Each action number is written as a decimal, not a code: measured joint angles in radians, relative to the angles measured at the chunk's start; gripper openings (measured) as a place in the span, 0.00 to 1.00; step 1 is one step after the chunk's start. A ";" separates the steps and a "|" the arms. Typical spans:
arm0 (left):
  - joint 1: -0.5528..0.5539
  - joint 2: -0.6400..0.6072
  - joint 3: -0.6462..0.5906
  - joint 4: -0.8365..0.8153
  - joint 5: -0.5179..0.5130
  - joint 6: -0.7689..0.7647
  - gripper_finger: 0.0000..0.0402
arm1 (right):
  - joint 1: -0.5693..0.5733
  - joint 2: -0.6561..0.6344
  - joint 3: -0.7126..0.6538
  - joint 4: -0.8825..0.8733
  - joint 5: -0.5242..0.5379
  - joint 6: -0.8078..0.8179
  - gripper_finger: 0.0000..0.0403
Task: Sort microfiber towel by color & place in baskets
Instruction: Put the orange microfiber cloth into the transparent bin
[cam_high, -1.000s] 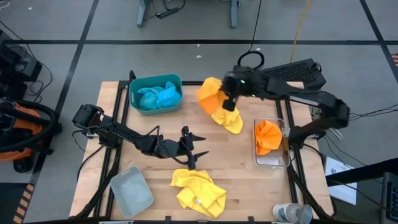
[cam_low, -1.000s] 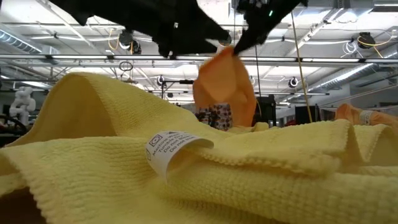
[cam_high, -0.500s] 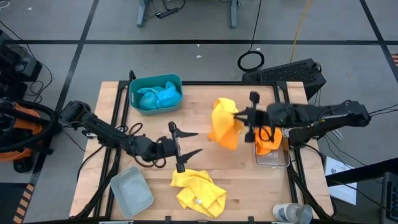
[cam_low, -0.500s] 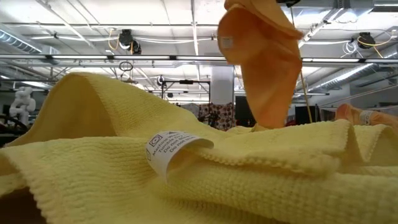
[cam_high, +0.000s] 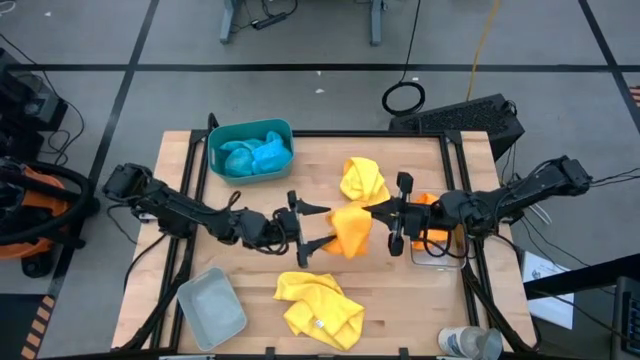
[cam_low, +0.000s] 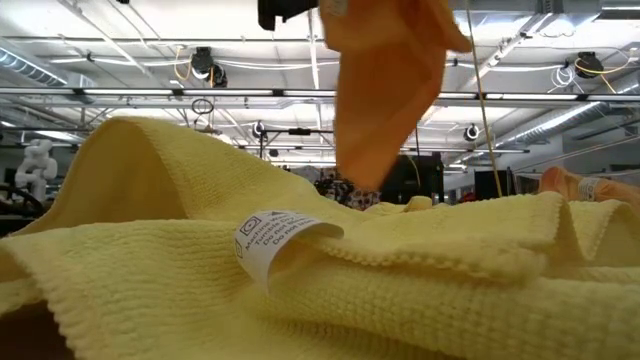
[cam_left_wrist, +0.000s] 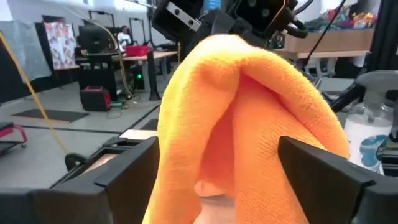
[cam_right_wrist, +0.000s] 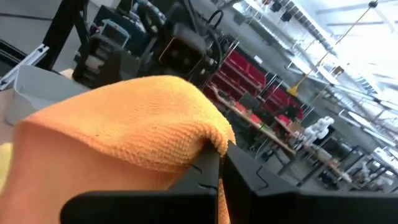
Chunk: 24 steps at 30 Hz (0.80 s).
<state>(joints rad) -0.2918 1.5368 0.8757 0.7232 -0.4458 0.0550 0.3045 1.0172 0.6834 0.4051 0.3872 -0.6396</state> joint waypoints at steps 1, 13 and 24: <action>0.004 0.007 0.000 -0.001 0.000 -0.013 0.85 | 0.002 0.000 0.000 0.010 0.000 -0.009 0.00; 0.033 0.094 0.000 0.053 0.090 -0.101 0.89 | 0.005 0.000 0.000 0.050 0.005 -0.113 0.00; 0.033 0.129 0.000 0.164 0.235 -0.103 0.89 | 0.005 0.000 0.001 0.063 0.041 -0.191 0.00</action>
<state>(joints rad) -0.2585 1.6657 0.8753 0.8874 -0.2104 -0.0479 0.3096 1.0172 0.6842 0.4676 0.4278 -0.8305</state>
